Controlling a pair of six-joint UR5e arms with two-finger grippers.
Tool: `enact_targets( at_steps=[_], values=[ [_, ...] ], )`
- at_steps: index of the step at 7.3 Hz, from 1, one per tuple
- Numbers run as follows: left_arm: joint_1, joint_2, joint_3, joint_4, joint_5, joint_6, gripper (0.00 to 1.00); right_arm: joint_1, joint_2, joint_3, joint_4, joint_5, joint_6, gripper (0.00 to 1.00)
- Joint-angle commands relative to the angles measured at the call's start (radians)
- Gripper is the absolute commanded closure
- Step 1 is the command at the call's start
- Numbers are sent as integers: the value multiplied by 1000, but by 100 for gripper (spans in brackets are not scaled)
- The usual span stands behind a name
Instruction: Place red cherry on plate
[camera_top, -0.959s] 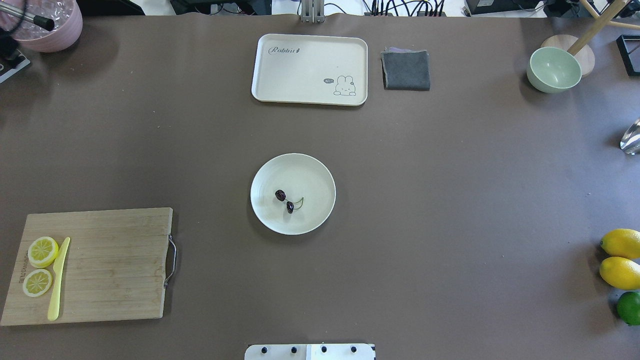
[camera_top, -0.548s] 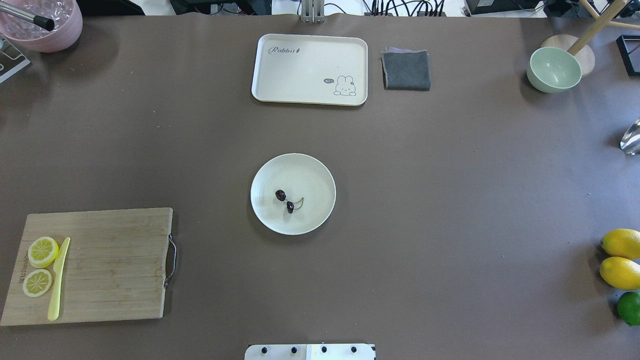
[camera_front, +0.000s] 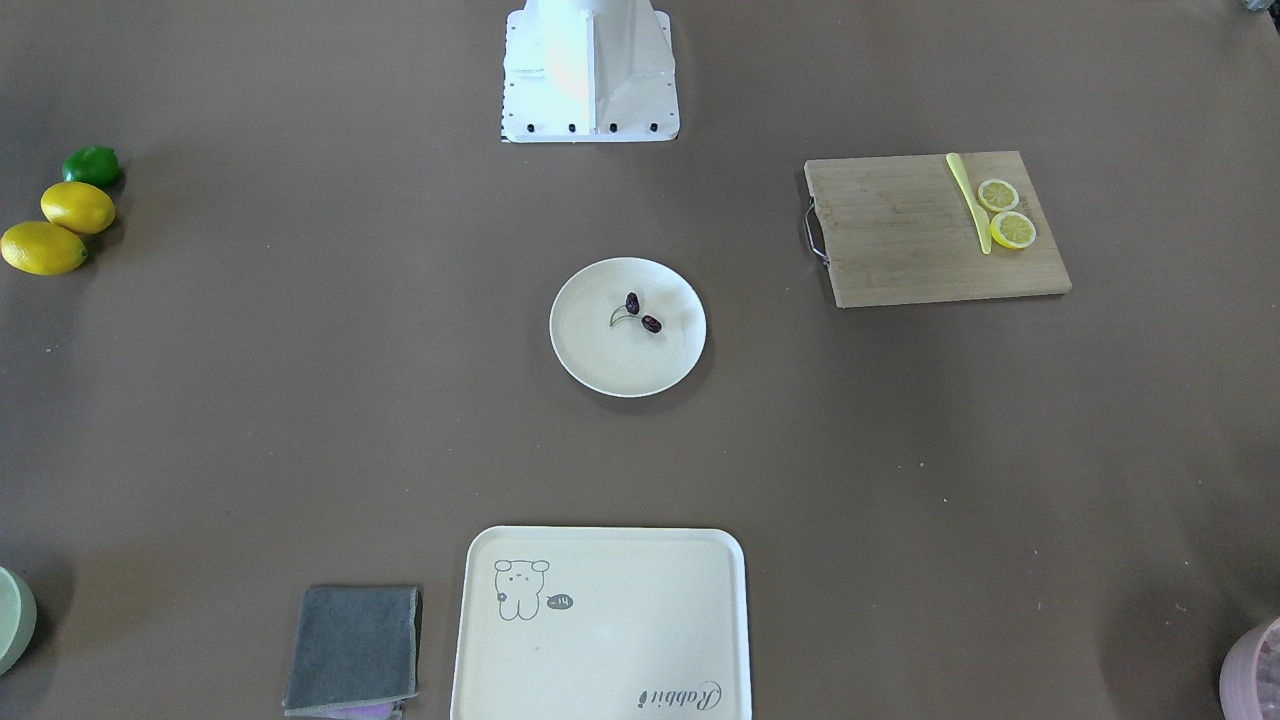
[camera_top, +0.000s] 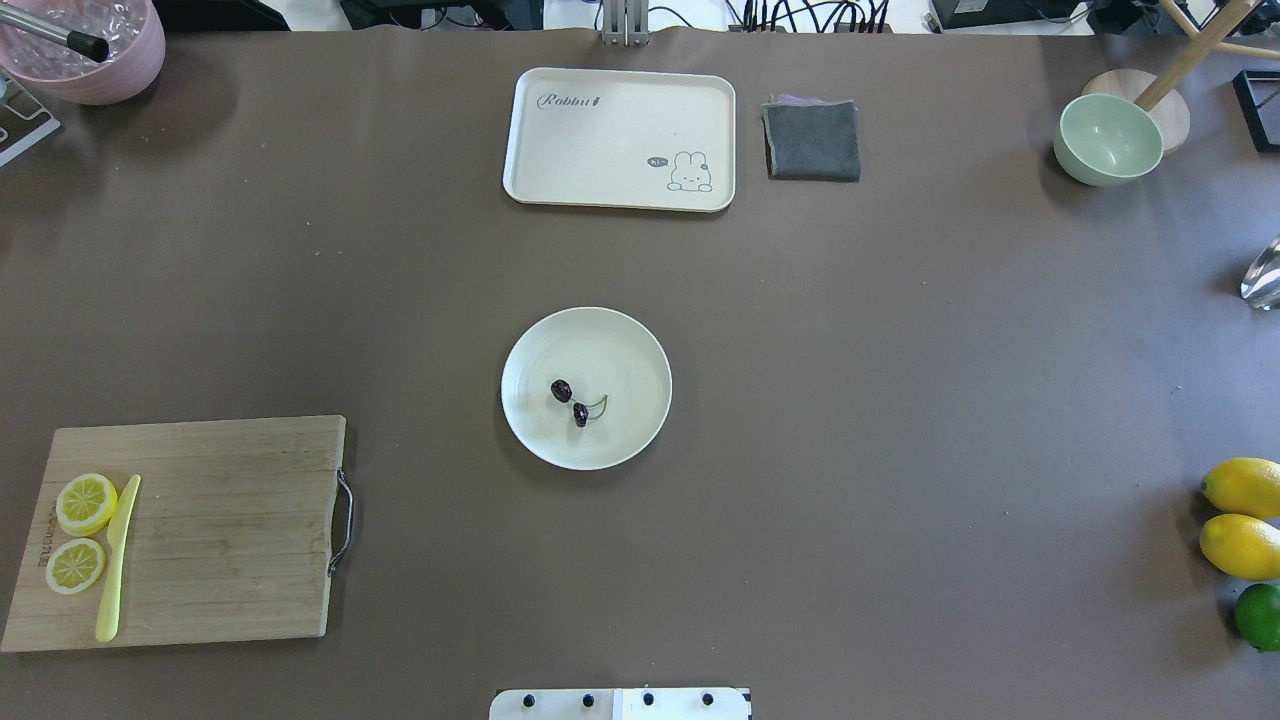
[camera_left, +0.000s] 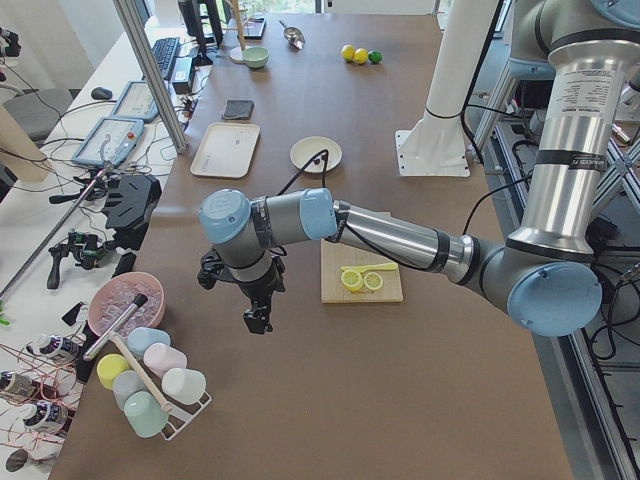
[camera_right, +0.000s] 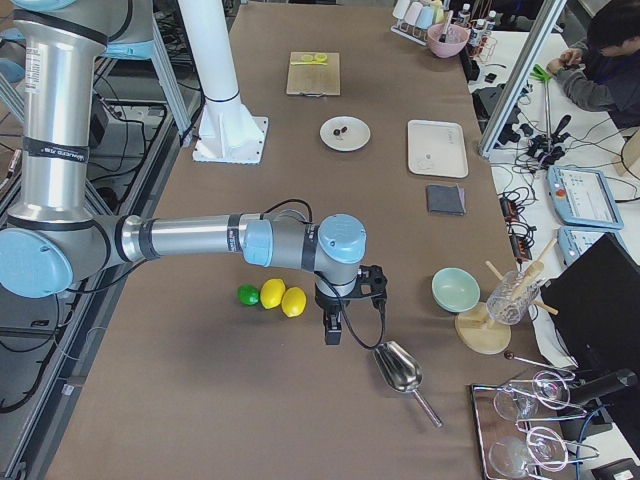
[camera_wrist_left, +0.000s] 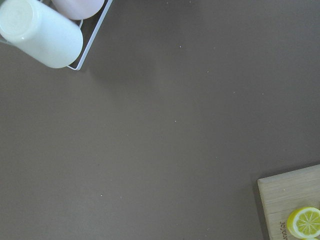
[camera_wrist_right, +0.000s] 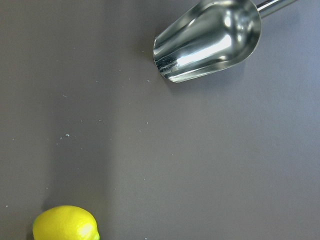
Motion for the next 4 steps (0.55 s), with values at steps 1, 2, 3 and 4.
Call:
enact_targets(
  at_steps=[1,2,3,4],
  values=[
    [1,105,6,-130,-66,-23,2,0,0,1,-3,3,-1,0],
    [-1,140,-3,-184,-66,-104,2,0,0,1,-3,3,-1,0],
    [-1,181,-5,-224,-68,-114,2,0,-1,1,-3,5,-1,0],
    [-2,217,-2,-285,-77,-117,2,0,-1,1,-3,5,-1,0]
  ],
)
